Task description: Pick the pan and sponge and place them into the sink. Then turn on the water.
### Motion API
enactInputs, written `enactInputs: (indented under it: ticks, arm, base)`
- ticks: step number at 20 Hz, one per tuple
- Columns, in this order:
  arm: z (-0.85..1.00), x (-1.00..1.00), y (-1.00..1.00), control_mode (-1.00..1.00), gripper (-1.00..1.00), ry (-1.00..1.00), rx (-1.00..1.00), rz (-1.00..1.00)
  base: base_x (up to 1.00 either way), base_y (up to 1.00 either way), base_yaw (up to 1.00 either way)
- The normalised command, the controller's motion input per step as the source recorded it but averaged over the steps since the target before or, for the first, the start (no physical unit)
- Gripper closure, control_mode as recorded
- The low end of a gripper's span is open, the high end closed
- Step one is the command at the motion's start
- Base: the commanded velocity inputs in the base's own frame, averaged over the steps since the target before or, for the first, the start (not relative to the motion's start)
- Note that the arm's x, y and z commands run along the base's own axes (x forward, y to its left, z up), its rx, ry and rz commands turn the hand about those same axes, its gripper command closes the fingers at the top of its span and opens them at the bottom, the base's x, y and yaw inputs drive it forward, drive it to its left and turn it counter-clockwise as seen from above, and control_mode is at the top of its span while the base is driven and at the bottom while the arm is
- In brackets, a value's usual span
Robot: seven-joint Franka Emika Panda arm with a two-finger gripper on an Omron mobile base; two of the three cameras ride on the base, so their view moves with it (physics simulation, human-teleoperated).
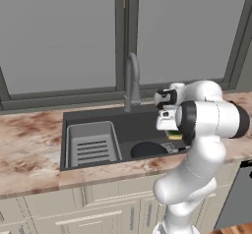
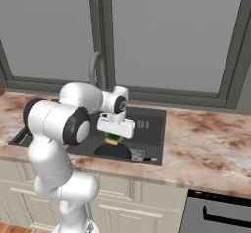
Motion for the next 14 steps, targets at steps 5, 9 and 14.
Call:
enactInputs:
  ticks: [5,9,14]
  arm:
    - [-0.53,0.17,0.00,-1.00,1.00,-0.12,0.00,0.10]
    - [-0.33,0.12,-0.02,-1.00,1.00,-0.11,0.00,0.24]
    - [-0.25,0.07,-0.07,-1.00,1.00,-0.11,0.00,0.33]
  base:
    - [0.00,0.00,0.00]
    - [0.00,0.00,0.00]
    - [0.00,0.00,0.00]
